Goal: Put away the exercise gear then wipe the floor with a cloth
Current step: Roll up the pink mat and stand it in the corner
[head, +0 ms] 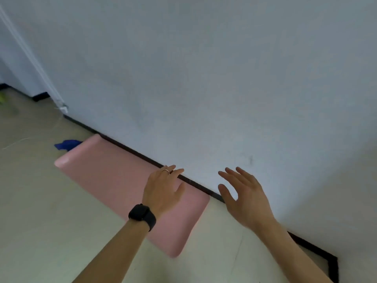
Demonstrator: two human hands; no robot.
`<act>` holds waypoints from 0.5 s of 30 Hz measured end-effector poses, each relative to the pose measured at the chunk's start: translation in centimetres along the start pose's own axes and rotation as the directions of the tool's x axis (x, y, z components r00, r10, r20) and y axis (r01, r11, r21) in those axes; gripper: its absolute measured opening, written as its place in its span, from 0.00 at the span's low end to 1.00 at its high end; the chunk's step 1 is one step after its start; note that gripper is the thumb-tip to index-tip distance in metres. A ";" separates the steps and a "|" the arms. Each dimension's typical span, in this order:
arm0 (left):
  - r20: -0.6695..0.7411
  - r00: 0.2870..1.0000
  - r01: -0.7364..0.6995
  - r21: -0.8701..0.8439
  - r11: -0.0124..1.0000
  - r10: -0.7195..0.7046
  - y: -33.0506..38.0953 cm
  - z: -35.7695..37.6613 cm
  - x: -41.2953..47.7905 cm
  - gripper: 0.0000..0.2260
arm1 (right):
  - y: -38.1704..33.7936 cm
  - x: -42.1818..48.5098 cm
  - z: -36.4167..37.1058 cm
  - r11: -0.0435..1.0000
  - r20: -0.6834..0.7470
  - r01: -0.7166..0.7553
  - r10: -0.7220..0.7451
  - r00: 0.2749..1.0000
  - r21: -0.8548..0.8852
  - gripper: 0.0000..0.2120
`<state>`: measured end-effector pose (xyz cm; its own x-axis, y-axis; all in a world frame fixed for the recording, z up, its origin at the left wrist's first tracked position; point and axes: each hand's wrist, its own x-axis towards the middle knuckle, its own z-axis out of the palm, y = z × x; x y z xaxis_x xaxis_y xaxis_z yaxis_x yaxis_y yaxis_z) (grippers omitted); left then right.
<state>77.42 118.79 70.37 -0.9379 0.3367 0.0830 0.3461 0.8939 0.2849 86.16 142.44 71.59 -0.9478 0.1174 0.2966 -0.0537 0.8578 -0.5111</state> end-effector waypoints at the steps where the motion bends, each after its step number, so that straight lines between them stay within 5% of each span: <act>1: -0.039 0.998 0.055 0.000 0.999 -0.055 -2.7 -1.5 -1.5 0.22 | -2.8 0.7 1.4 0.998 0.023 0.060 -0.060 0.998 0.010 0.23; 7: -0.174 0.934 0.319 0.013 0.948 -0.312 -20.0 -9.3 -10.9 0.22 | -20.1 2.7 10.9 0.947 0.114 0.314 -0.320 0.940 0.073 0.23; 15: -0.178 0.854 0.499 0.022 0.866 -0.488 -39.9 -15.1 -22.0 0.21 | -37.5 1.1 23.1 0.895 0.222 0.428 -0.445 0.868 0.122 0.22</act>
<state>83.97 71.28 71.57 -0.9743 -0.2012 0.1017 -0.1680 0.9489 0.2672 79.82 98.83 72.42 -0.8682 -0.3909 0.3058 -0.4921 0.7575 -0.4289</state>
